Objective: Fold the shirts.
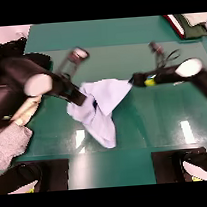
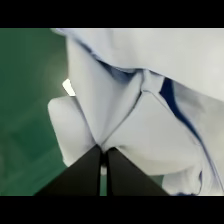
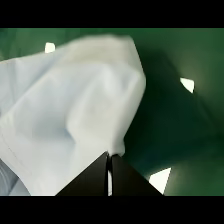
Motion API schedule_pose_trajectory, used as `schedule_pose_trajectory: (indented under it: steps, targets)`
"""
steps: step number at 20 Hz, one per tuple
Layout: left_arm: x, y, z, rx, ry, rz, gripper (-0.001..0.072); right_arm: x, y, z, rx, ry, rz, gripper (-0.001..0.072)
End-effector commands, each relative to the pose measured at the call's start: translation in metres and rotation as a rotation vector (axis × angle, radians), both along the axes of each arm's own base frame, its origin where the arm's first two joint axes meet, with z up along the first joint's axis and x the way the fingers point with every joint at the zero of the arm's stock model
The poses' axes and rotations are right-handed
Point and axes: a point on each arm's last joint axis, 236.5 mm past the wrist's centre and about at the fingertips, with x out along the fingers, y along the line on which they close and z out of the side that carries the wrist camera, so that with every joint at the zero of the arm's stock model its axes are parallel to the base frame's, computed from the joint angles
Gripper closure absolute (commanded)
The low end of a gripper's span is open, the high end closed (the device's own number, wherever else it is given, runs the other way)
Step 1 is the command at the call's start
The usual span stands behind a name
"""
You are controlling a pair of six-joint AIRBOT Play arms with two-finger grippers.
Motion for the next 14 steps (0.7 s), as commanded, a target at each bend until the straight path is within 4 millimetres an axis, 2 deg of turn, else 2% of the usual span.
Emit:
schedule_pose_trajectory:
  steps: [1, 3, 4, 7, 11, 13, 14]
  targets:
    - [-0.008, 0.043, 0.113, -0.088, -0.245, 0.074, 0.0680, -0.024, -0.048, 0.123, -0.050, -0.271, -0.031, 0.0702]
    - [-0.023, 0.055, 0.165, -0.195, -0.344, 0.085, 0.0680, -0.046, -0.076, 0.174, -0.092, -0.383, -0.082, 0.0702]
    - [-0.031, 0.061, 0.184, -0.249, -0.378, 0.098, 0.0680, -0.058, -0.087, 0.193, -0.106, -0.419, -0.105, 0.0702]
    - [-0.051, 0.073, 0.228, -0.357, -0.453, 0.102, 0.0679, -0.088, -0.121, 0.232, -0.165, -0.493, -0.203, 0.0702]
    - [-0.069, 0.071, 0.259, -0.450, -0.484, 0.065, 0.0680, -0.114, -0.171, 0.253, -0.265, -0.510, -0.390, 0.0702]
    - [-0.068, 0.069, 0.259, -0.453, -0.484, 0.062, 0.0680, -0.117, -0.186, 0.257, -0.273, -0.512, -0.471, 0.0701]
    - [-0.065, 0.067, 0.255, -0.440, -0.476, 0.060, 0.0680, -0.117, -0.189, 0.253, -0.263, -0.494, -0.488, 0.0702]
